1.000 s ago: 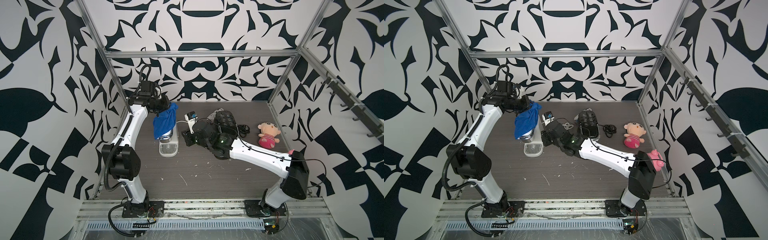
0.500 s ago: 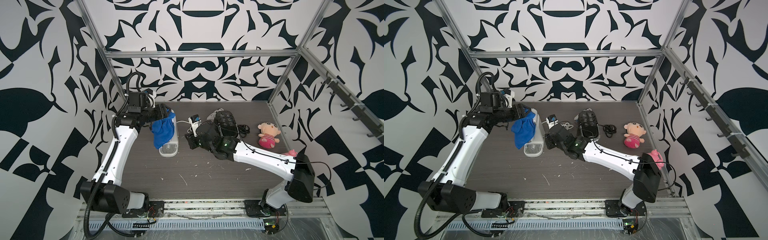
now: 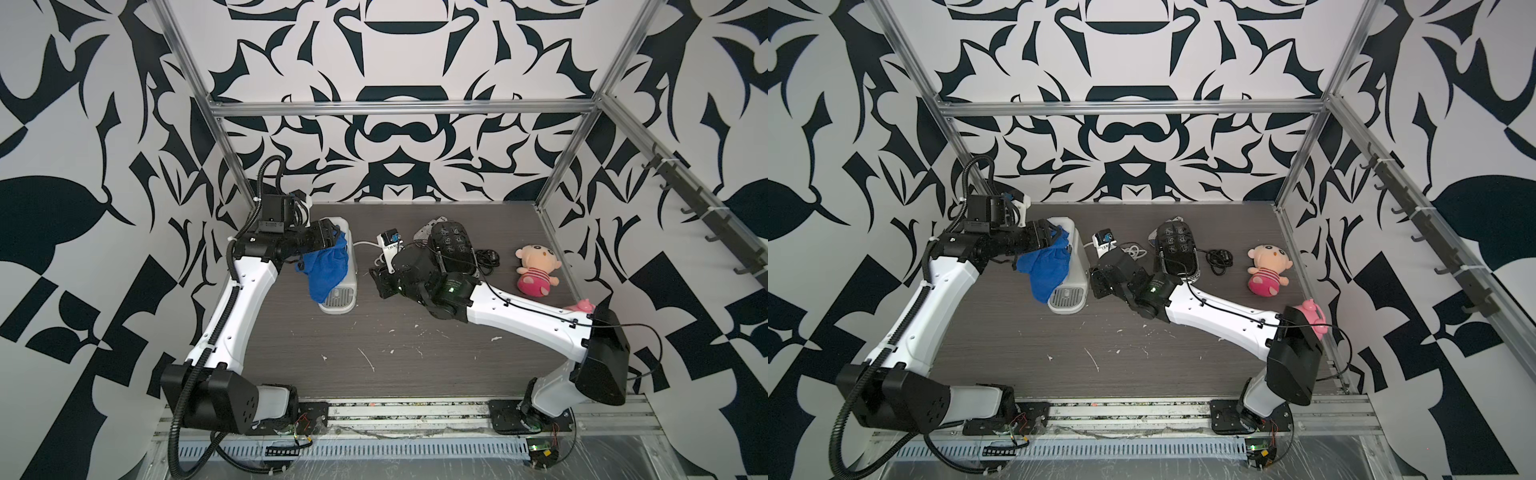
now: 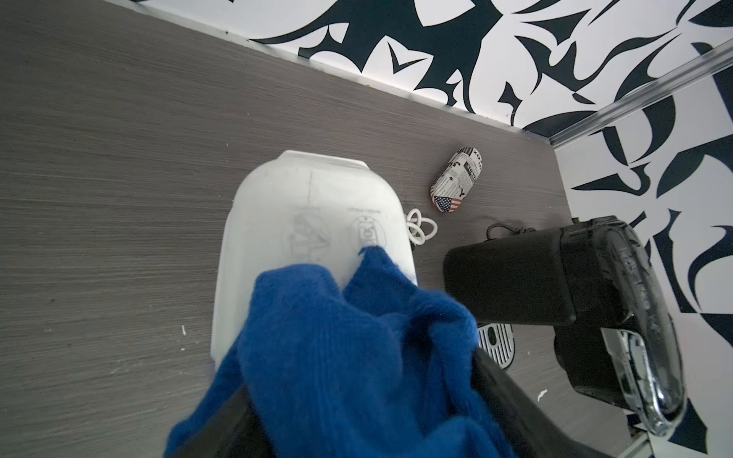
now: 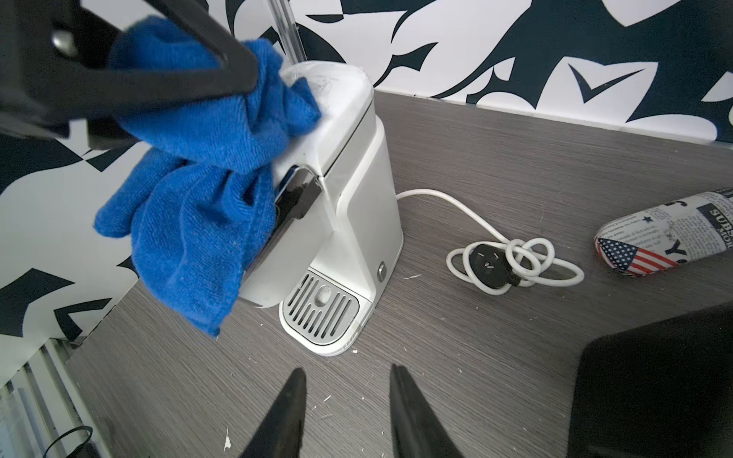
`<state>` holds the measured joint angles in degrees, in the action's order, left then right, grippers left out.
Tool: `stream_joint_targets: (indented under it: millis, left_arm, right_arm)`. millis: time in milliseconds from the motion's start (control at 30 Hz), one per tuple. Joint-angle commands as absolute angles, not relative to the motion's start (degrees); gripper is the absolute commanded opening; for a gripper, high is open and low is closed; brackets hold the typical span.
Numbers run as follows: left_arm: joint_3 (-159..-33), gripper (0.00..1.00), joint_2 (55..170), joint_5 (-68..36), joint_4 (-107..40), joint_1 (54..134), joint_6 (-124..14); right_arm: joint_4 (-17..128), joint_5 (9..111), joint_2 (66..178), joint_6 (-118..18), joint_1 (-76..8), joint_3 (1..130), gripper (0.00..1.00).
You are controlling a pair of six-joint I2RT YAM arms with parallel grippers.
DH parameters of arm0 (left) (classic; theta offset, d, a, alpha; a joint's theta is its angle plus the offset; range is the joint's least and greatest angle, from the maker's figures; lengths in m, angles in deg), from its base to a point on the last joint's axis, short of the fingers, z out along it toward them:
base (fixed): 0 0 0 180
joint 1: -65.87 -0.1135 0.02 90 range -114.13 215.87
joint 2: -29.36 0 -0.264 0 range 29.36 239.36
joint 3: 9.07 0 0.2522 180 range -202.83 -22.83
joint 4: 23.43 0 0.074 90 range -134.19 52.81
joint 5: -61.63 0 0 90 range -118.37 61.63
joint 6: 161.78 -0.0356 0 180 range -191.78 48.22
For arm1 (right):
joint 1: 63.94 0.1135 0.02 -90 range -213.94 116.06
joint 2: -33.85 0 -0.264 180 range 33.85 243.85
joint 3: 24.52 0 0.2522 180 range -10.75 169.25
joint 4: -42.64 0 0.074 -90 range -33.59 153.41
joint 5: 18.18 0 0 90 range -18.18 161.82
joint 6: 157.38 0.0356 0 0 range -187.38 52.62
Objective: Wipe the surface of a coffee machine
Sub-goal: Wipe the dirt from the surface of the coffee machine.
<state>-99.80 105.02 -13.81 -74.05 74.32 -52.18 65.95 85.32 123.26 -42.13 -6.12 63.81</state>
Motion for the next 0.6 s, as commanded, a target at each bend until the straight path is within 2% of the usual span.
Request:
stream_joint_targets:
  millis: [0, 133, 300, 567]
  left_arm:
    - [-96.24, 0.62, 100.78, -12.33, -73.4, 74.75, -52.61]
    - [-95.21, 0.39, 99.44, -12.94, -72.78, 74.75, -52.62]
    - [-93.82, 0.01, 97.57, -8.87, -70.68, 74.75, -52.61]
    - [-87.18, 0.0, 89.36, 3.11, -69.27, 75.48, -52.83]
  right_arm:
    - [64.19, 85.35, 121.93, -41.18, -6.1, 63.13, 0.39]
    - [64.5, 84.49, 123.03, -40.79, -6.08, 63.87, 0.39]
    - [65.4, 83.71, 124.2, -40.67, -6.11, 65.18, 0.39]
    - [65.57, 83.86, 122.81, -40.04, -6.11, 63.42, 0.38]
